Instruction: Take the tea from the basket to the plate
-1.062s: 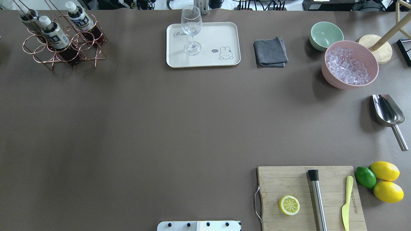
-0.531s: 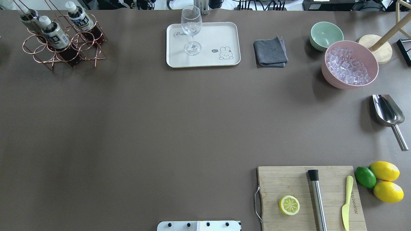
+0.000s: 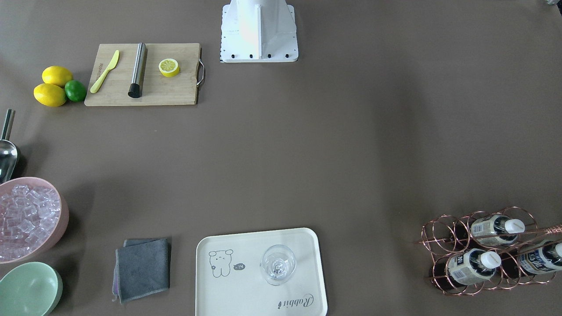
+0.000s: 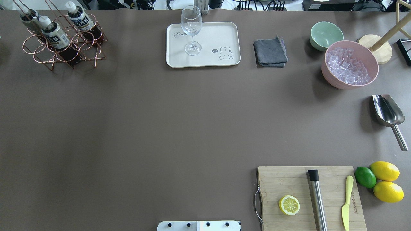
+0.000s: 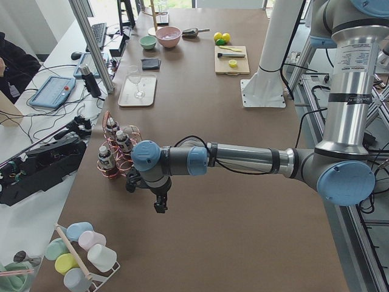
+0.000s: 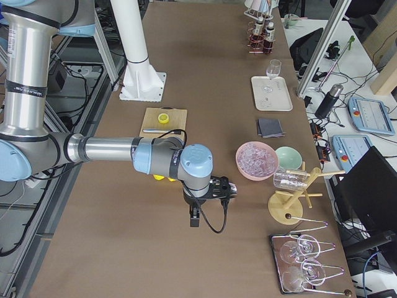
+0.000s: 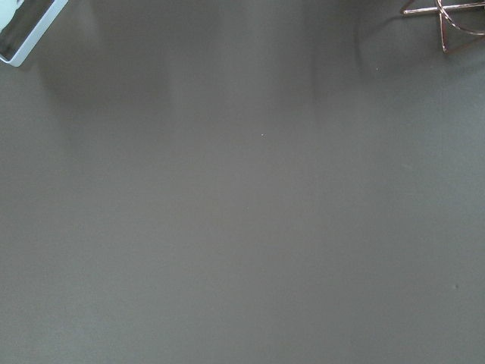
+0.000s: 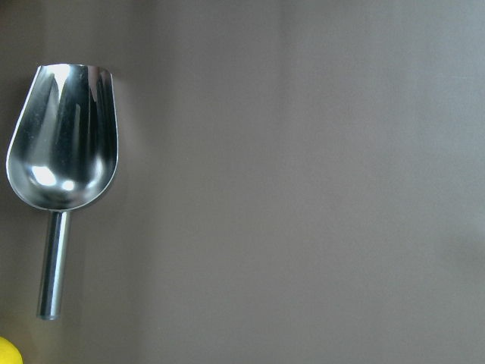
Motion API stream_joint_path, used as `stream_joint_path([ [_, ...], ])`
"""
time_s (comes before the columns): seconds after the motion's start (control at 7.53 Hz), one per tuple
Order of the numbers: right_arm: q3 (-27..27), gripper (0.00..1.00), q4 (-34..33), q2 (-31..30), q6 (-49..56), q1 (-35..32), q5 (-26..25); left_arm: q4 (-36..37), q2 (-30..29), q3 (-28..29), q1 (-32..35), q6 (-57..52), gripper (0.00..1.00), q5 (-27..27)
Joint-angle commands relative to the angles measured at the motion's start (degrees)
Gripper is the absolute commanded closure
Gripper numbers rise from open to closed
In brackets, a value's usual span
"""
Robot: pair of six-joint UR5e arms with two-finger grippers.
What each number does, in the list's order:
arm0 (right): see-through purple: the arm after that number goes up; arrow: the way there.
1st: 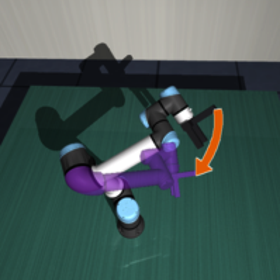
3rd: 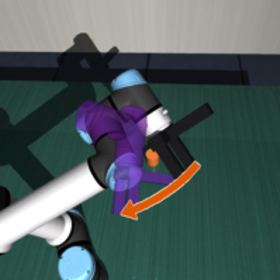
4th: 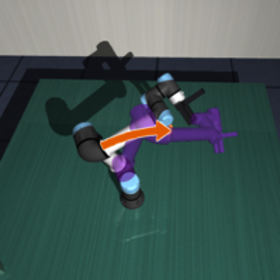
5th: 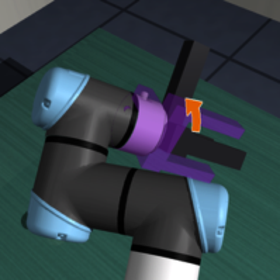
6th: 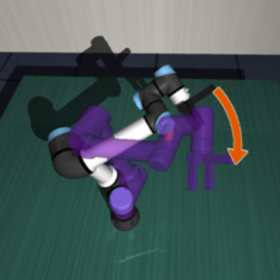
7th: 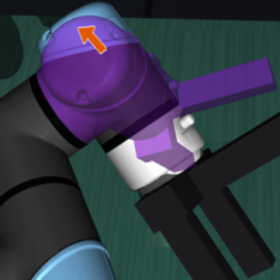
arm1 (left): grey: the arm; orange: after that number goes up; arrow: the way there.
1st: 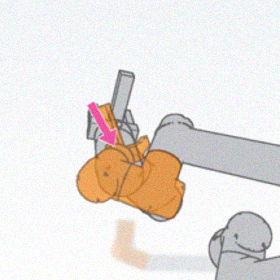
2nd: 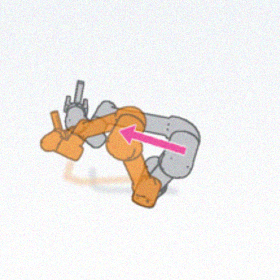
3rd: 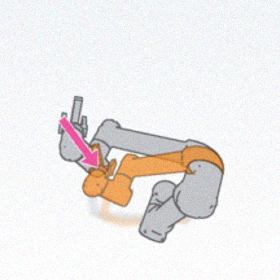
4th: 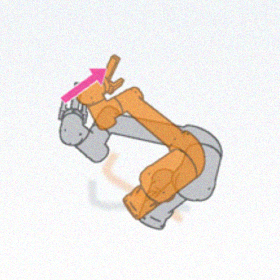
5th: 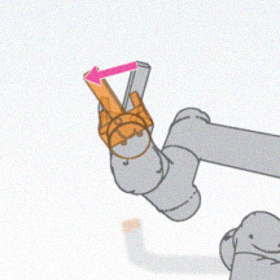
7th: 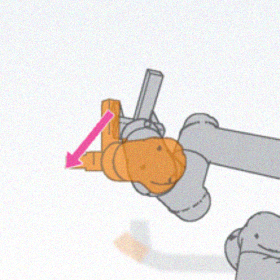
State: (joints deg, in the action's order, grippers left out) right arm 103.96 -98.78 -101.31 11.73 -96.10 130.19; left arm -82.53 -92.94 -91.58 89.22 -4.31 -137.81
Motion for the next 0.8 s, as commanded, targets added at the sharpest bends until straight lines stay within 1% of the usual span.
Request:
stream_joint_path([
  [0.0, 0.2, 0.00, -0.1, -0.4, 4.1, -0.4, -0.7, 0.0, 0.0, 0.0, 0.0, 0.1, 0.02, 0.1],
  [0.4, -0.2, 0.00, -0.2, -0.3, 2.2, -0.6, 0.0, 0.0, 0.1, 0.0, 0.0, 0.1, 0.02, 0.1],
  [0.66, 0.1, 0.00, -0.1, -0.1, -6.0, -0.5, 0.1, 0.0, 0.0, 0.0, 0.0, 0.1, 0.02, 0.1],
])
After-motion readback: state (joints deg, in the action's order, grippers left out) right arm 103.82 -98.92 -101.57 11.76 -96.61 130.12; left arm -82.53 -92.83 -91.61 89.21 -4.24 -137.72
